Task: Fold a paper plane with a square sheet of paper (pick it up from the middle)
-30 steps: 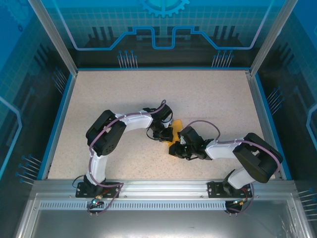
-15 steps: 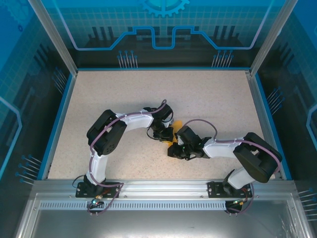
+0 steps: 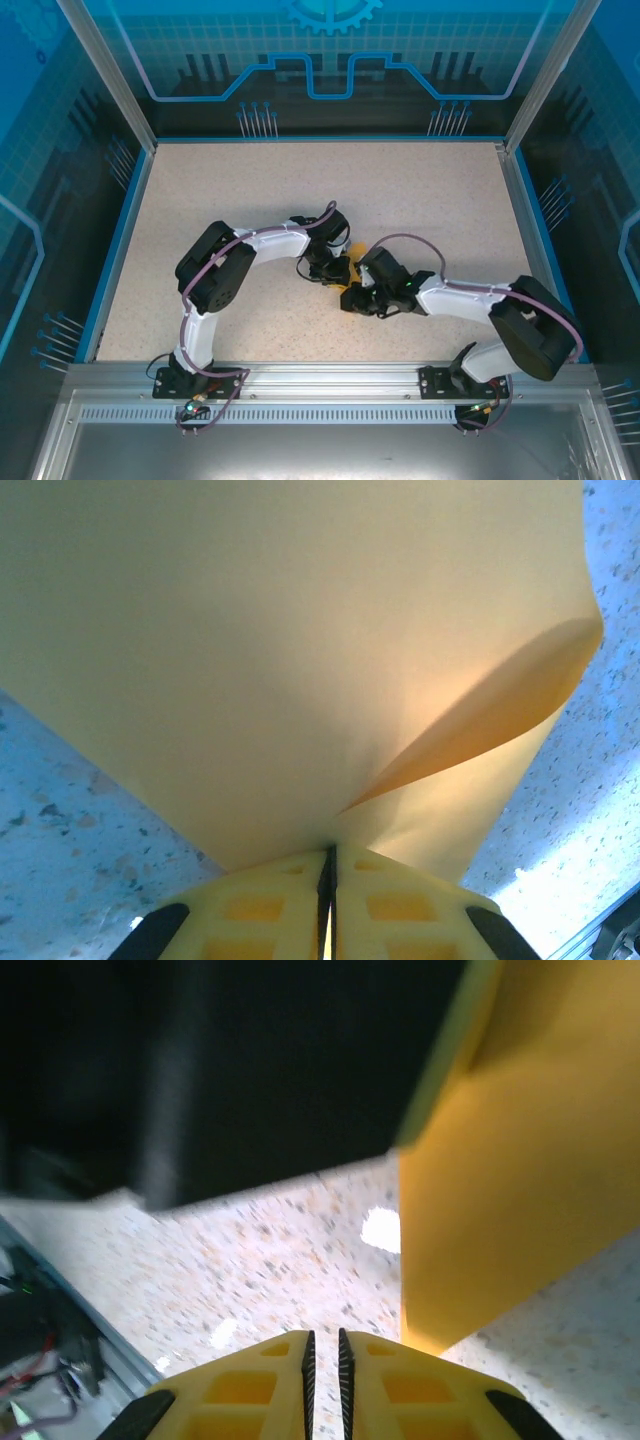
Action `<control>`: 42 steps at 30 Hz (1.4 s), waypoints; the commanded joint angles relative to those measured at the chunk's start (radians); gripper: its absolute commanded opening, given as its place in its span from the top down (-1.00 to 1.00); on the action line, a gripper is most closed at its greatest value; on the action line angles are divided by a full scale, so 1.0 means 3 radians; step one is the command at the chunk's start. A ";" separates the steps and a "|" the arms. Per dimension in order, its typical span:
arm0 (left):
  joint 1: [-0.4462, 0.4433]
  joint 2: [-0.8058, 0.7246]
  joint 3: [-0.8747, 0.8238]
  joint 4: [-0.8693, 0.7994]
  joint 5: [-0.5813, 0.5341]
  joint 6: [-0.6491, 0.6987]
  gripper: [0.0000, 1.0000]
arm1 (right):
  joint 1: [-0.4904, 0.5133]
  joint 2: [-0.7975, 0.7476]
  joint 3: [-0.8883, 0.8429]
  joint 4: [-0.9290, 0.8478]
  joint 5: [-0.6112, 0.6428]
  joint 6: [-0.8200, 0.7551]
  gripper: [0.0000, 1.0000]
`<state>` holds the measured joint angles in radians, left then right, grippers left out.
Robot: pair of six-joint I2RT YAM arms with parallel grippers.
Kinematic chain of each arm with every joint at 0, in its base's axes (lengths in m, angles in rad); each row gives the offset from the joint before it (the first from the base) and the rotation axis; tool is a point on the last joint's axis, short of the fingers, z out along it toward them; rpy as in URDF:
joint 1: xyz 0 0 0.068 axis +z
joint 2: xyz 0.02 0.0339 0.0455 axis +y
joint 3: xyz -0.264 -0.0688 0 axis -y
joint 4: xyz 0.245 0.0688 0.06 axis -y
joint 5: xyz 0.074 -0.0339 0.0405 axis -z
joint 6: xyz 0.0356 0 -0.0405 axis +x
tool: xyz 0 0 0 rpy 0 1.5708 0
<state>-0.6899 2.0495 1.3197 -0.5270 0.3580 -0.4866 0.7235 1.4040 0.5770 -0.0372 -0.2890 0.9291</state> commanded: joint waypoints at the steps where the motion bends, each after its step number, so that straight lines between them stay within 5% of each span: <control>1: -0.0020 0.0429 -0.0227 -0.0048 -0.0506 0.0078 0.78 | -0.0315 -0.0060 0.0087 -0.0061 -0.0100 -0.0161 0.67; 16: -0.0022 0.0276 -0.0248 -0.0038 -0.0500 0.0074 0.78 | -0.0836 0.0557 0.0173 0.0282 -0.0174 -0.0404 0.67; 33: -0.0025 0.0237 -0.0187 -0.0099 -0.0518 0.0120 0.78 | -0.0898 0.0336 0.0432 -0.0078 0.0035 -0.0486 0.67; 42: -0.0023 0.0178 -0.0110 -0.0156 -0.0554 0.0188 0.78 | -0.0982 0.0768 0.0579 0.0020 -0.0101 -0.0581 0.67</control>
<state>-0.6910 2.0361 1.3151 -0.5228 0.3508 -0.4637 0.4496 1.5925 0.7372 -0.0208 -0.2993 0.7818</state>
